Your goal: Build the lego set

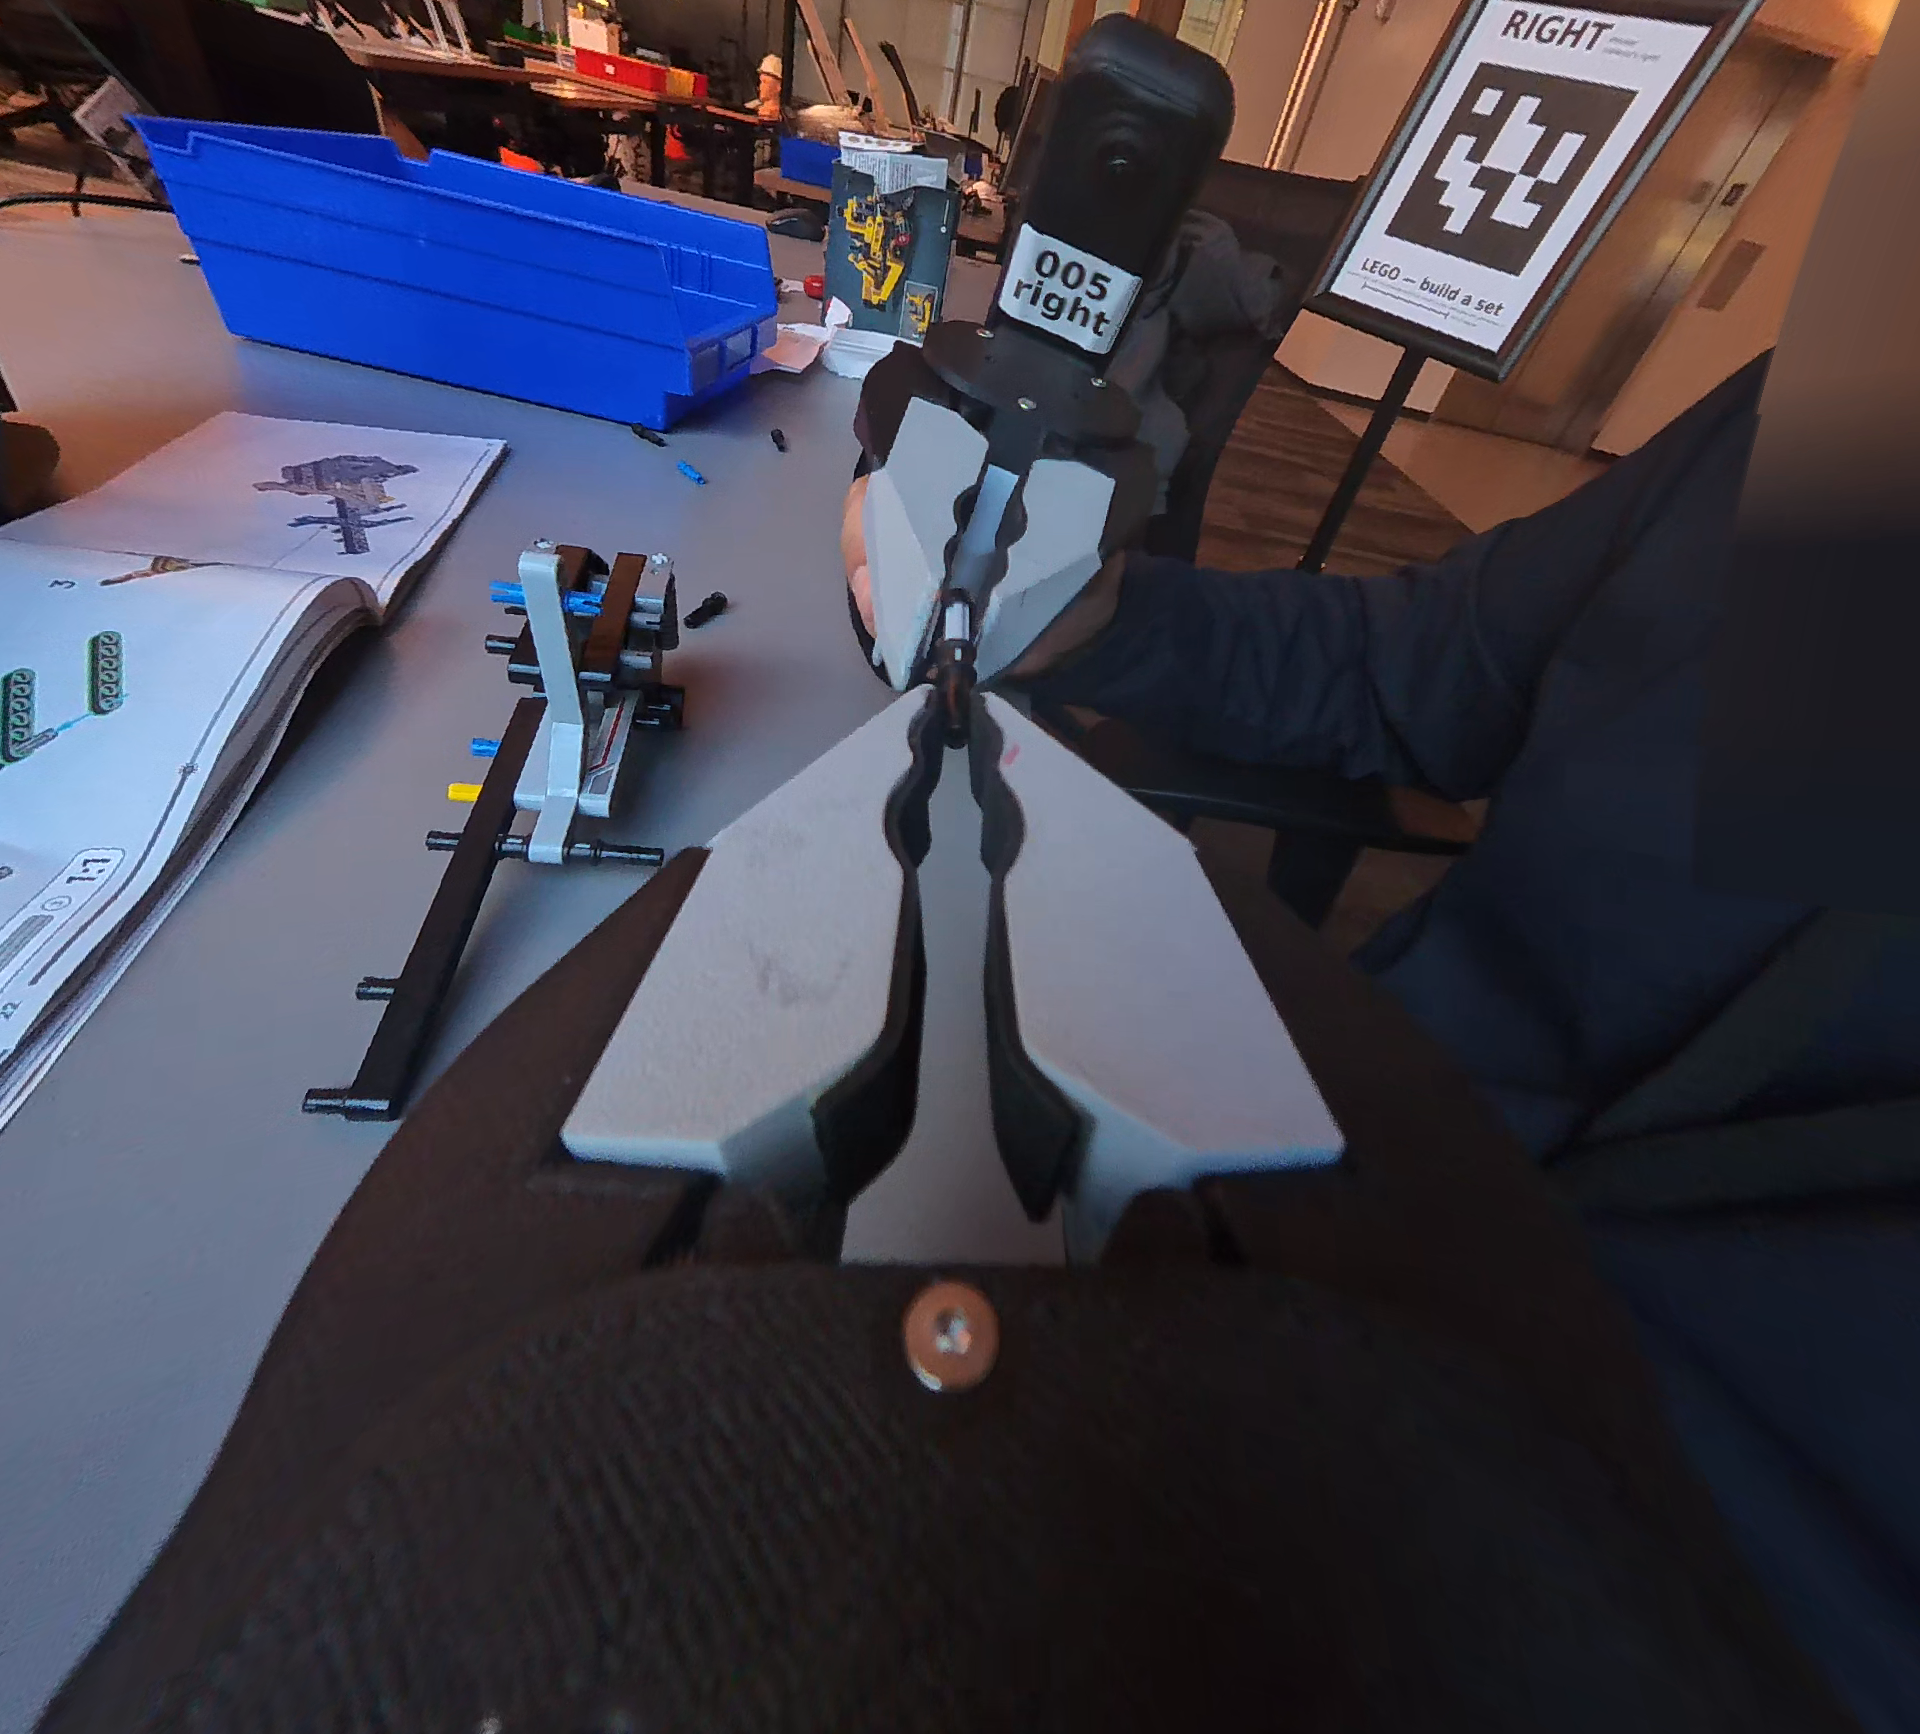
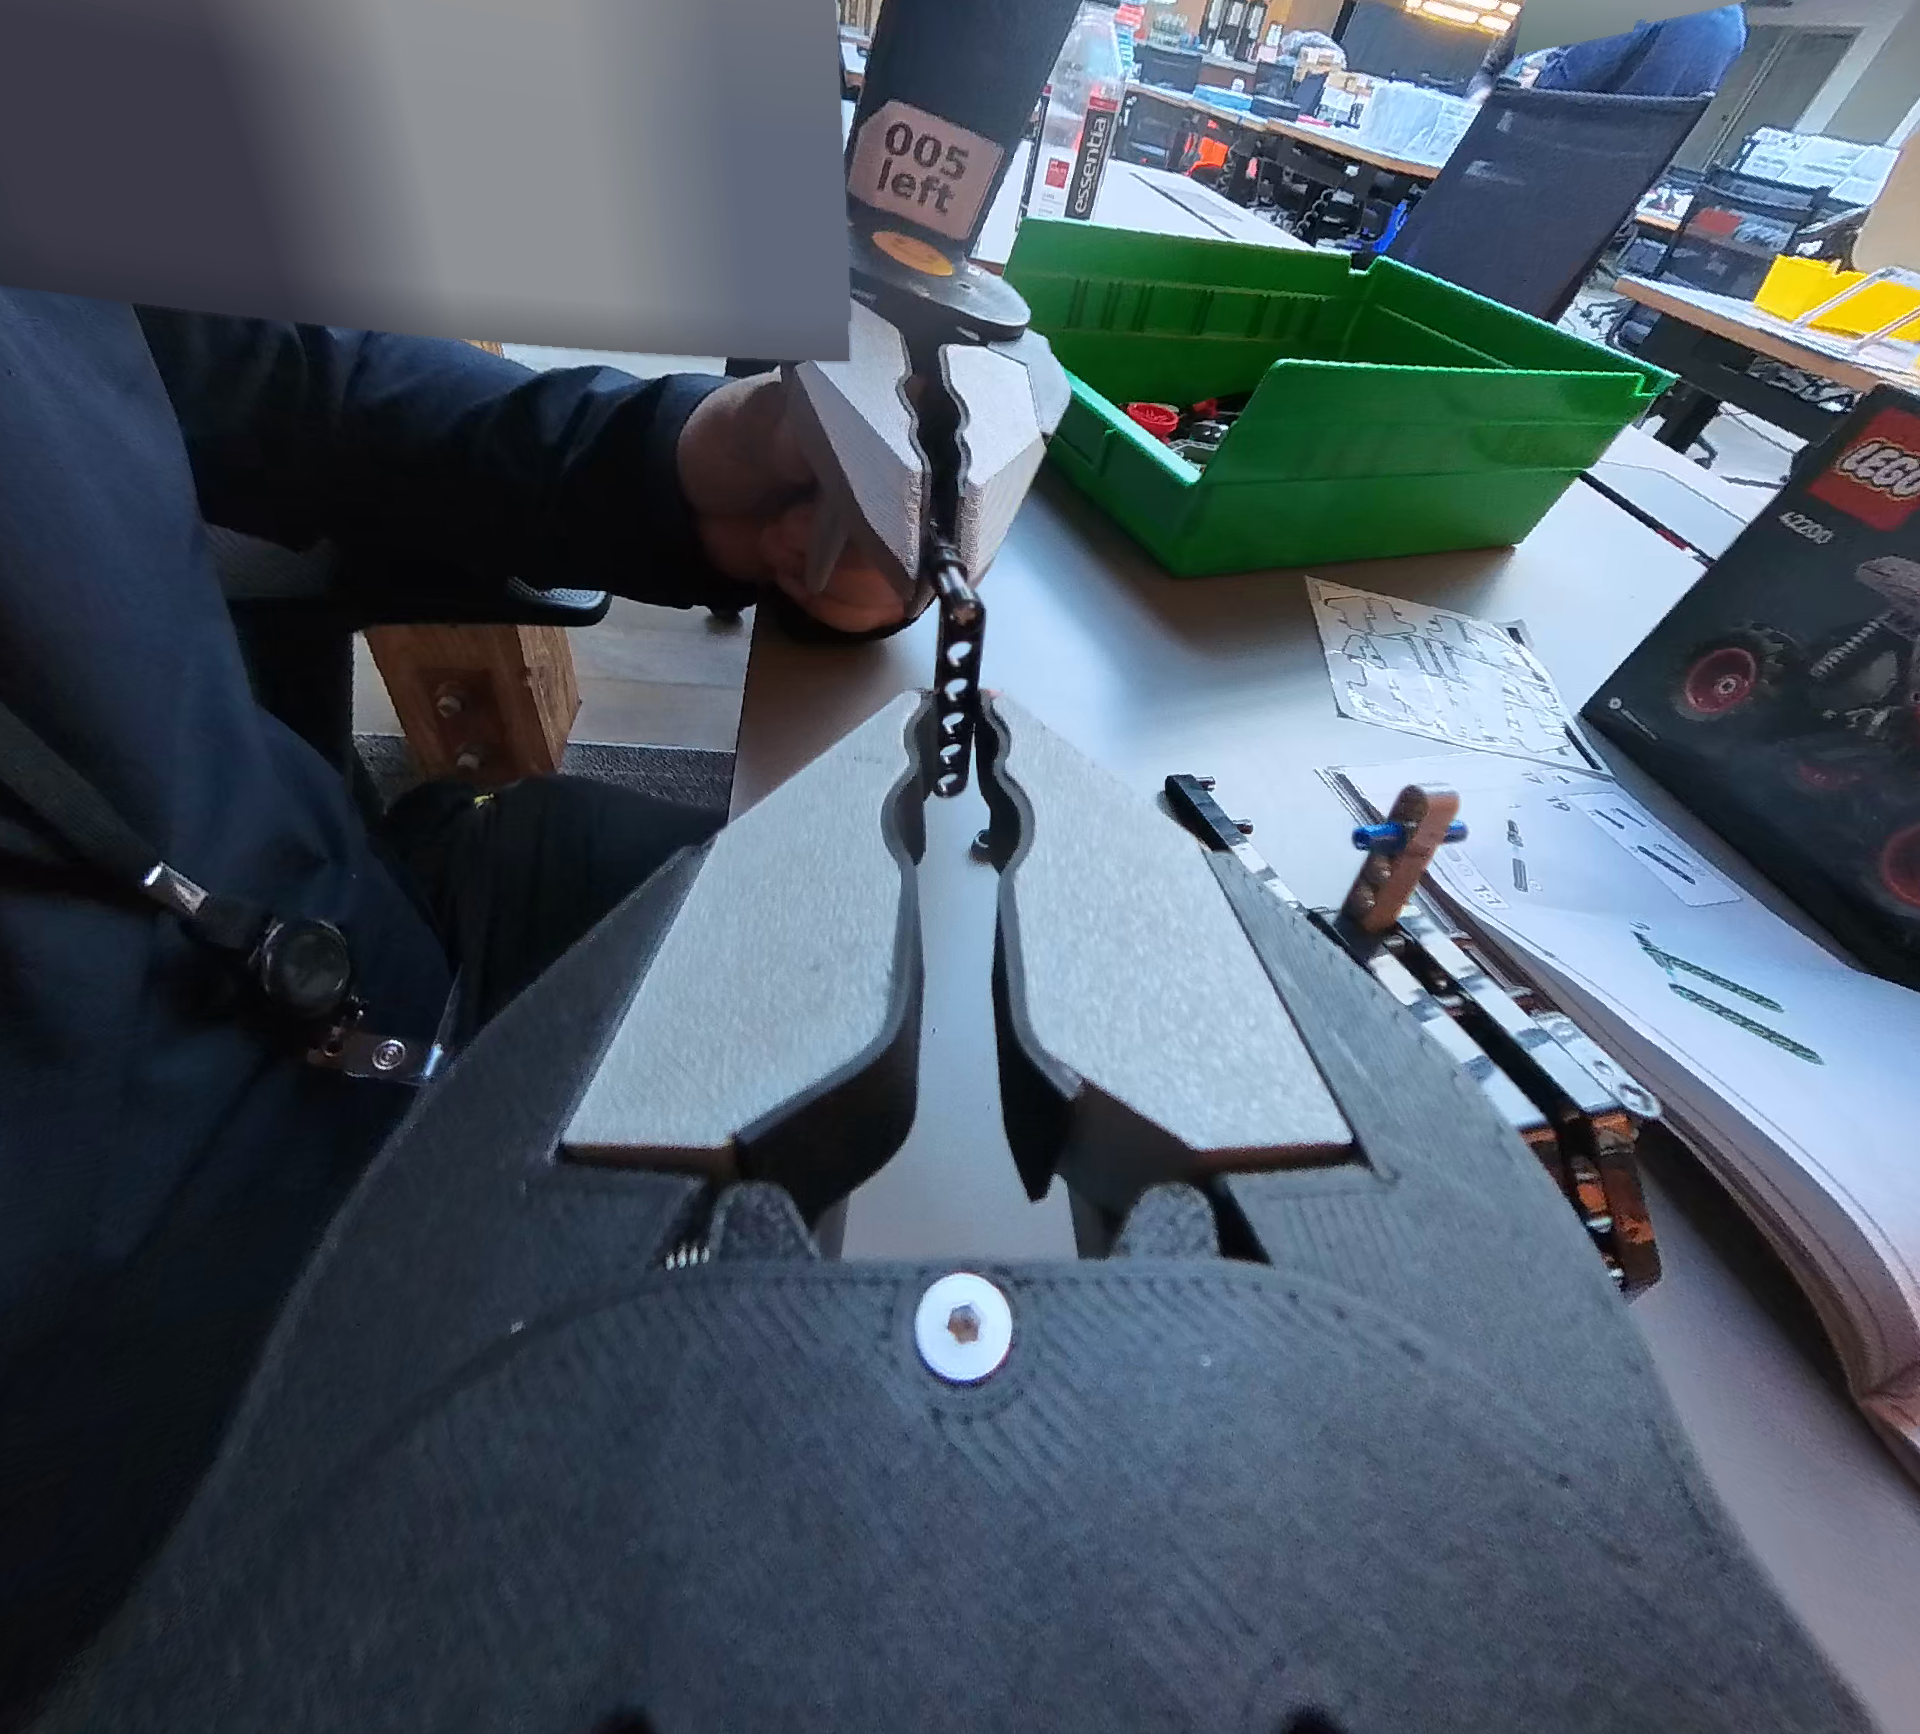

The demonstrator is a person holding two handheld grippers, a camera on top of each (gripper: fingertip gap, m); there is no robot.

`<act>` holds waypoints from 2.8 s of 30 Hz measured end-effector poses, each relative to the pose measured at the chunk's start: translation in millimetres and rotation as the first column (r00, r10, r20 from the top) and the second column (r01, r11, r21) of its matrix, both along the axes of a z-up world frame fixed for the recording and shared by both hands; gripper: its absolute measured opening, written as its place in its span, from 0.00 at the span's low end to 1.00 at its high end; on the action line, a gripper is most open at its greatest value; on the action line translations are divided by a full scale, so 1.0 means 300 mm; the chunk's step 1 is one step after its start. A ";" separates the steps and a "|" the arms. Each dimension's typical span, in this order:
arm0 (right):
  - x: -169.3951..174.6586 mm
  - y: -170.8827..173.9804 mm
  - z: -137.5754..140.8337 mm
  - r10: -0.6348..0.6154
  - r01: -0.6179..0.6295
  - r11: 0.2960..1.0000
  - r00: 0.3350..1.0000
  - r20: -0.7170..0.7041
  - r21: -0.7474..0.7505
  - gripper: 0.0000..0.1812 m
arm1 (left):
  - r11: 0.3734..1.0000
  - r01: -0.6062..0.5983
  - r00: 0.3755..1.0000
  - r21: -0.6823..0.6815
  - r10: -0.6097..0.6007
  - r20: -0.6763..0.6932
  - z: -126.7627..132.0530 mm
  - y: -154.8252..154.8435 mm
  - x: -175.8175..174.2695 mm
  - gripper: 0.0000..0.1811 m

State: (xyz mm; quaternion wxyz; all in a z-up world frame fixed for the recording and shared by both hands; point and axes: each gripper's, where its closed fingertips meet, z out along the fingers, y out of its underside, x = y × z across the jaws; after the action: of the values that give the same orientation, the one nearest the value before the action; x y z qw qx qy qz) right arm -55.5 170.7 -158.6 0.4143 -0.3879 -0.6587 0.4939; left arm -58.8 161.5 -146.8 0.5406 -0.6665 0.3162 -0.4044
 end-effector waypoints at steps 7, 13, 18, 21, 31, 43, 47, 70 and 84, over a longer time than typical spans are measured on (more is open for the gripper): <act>-0.002 0.005 -0.008 -0.017 0.017 1.000 1.000 0.010 0.025 0.02 | 1.000 -0.002 1.000 -0.018 0.002 -0.005 -0.007 0.006 0.001 0.01; -0.005 0.017 -0.016 -0.087 0.084 0.989 0.996 0.016 0.125 0.02 | 0.999 -0.013 1.000 -0.036 0.012 -0.023 -0.018 0.009 0.004 0.01; -0.017 0.029 -0.045 -0.182 0.171 0.934 0.983 0.004 0.313 0.02 | 0.997 -0.023 0.999 -0.069 0.019 -0.051 -0.037 0.013 0.005 0.01; -0.016 0.038 -0.043 -0.214 0.205 0.912 0.977 -0.012 0.356 0.02 | 0.997 -0.033 0.998 -0.070 0.028 -0.059 -0.041 0.016 0.005 0.01; -0.036 0.076 -0.066 -0.364 0.364 0.656 0.920 -0.145 0.661 0.02 | 0.991 -0.106 0.986 -0.083 0.094 -0.135 -0.074 0.038 0.000 0.01; -0.032 0.038 -0.036 -0.255 0.288 0.790 0.957 -0.137 0.541 0.02 | 0.991 -0.054 0.998 -0.120 0.051 -0.030 -0.044 0.030 -0.013 0.01; -0.018 0.017 -0.011 -0.196 0.238 0.860 0.971 -0.138 0.452 0.03 | 0.993 -0.026 1.000 -0.117 0.024 -0.019 -0.039 0.020 -0.008 0.01; 0.016 -0.015 0.039 -0.019 0.030 0.995 0.994 -0.107 0.098 0.04 | 0.984 0.076 0.997 -0.158 -0.076 0.008 -0.041 -0.012 0.017 0.01; 0.004 -0.065 -0.019 0.063 -0.060 0.990 0.998 -0.015 0.128 0.03 | 0.982 0.109 0.989 -0.154 -0.122 -0.078 -0.072 -0.033 0.051 0.01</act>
State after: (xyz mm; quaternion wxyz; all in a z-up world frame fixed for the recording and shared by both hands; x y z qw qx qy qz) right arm -54.3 151.1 -164.3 0.4292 -0.3354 -0.6965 0.4672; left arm -43.6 151.6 -168.4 0.4506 -0.7024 0.3466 -0.4283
